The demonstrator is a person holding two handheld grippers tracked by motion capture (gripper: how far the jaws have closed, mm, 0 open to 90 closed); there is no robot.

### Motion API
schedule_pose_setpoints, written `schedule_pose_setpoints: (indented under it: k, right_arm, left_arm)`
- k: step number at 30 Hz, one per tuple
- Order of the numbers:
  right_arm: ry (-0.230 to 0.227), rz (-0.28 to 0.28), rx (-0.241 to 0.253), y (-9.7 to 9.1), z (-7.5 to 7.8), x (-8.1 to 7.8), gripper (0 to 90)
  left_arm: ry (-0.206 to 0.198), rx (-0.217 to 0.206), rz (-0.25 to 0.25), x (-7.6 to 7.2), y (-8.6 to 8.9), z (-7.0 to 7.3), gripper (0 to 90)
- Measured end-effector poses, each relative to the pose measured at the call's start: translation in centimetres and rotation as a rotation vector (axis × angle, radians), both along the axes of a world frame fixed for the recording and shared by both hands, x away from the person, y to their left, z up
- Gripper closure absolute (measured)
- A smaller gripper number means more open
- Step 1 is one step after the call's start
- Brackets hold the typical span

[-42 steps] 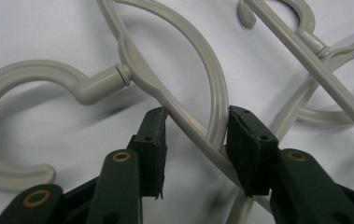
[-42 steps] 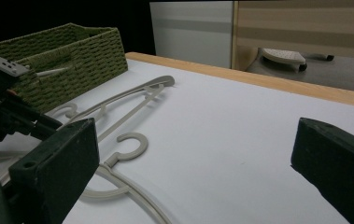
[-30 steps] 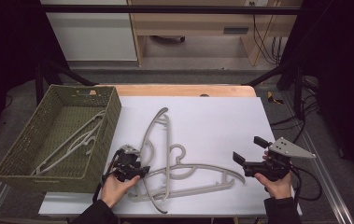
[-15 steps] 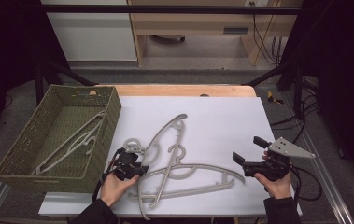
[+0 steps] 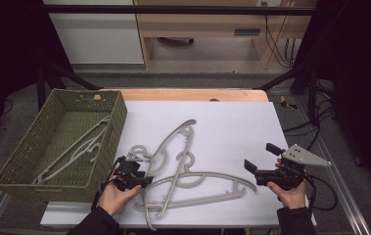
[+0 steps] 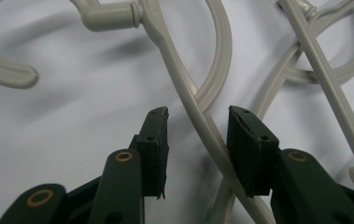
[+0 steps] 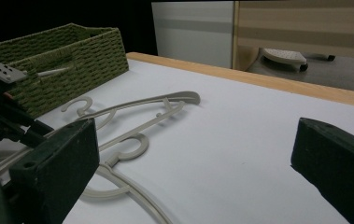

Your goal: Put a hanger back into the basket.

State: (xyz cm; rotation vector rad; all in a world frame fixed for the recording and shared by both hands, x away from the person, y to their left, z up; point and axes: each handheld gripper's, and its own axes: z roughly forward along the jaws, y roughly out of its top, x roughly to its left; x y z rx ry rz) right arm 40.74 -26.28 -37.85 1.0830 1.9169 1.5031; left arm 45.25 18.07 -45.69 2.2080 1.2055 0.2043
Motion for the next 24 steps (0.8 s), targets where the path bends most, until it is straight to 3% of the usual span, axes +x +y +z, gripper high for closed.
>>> schedule_pose_setpoints:
  k: [7, 10, 15, 24]
  right_arm:
    - [0.0, 0.0, -0.002, 0.1, -0.1, 0.1, 1.3]
    - [0.0, 0.0, -0.003, 0.1, -0.1, 0.1, 1.3]
    - [0.001, 0.001, -0.003, 0.0, 0.0, 0.0, 1.3]
    - [-0.005, -0.002, -0.002, -0.1, 0.0, 0.0, 1.3]
  left_arm:
    - [0.019, 0.025, 0.005, 0.4, -0.6, -0.3, 68.0]
    - [0.002, 0.032, 0.025, 0.3, -0.5, -0.3, 70.6]
    - [-0.04, -0.001, 0.052, 0.2, 0.5, 0.8, 79.8]
    - [-0.104, -0.032, 0.021, -0.7, 0.7, 2.1, 81.6]
